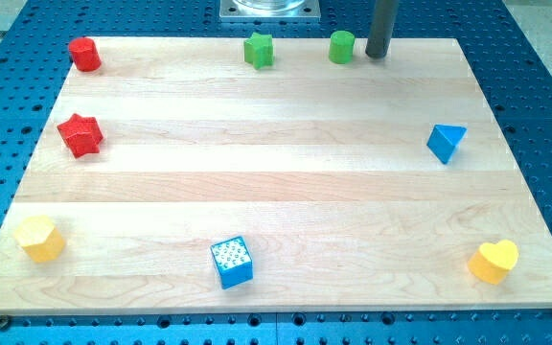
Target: Move the green blocks slight left
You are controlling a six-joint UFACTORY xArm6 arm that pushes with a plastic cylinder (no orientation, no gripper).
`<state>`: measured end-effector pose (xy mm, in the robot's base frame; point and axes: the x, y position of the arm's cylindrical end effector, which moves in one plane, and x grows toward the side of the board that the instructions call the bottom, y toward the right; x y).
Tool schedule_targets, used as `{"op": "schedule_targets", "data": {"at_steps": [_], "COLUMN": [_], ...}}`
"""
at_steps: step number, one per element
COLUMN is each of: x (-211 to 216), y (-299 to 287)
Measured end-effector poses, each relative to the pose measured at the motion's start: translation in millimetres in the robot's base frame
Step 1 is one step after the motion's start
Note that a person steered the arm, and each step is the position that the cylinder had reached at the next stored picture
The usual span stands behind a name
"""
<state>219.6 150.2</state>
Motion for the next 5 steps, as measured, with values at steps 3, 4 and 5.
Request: {"op": "schedule_targets", "data": {"at_steps": [3, 4, 5], "x": [-25.7, -17.9, 6.8], "y": [-74.9, -130.0, -162.5]}}
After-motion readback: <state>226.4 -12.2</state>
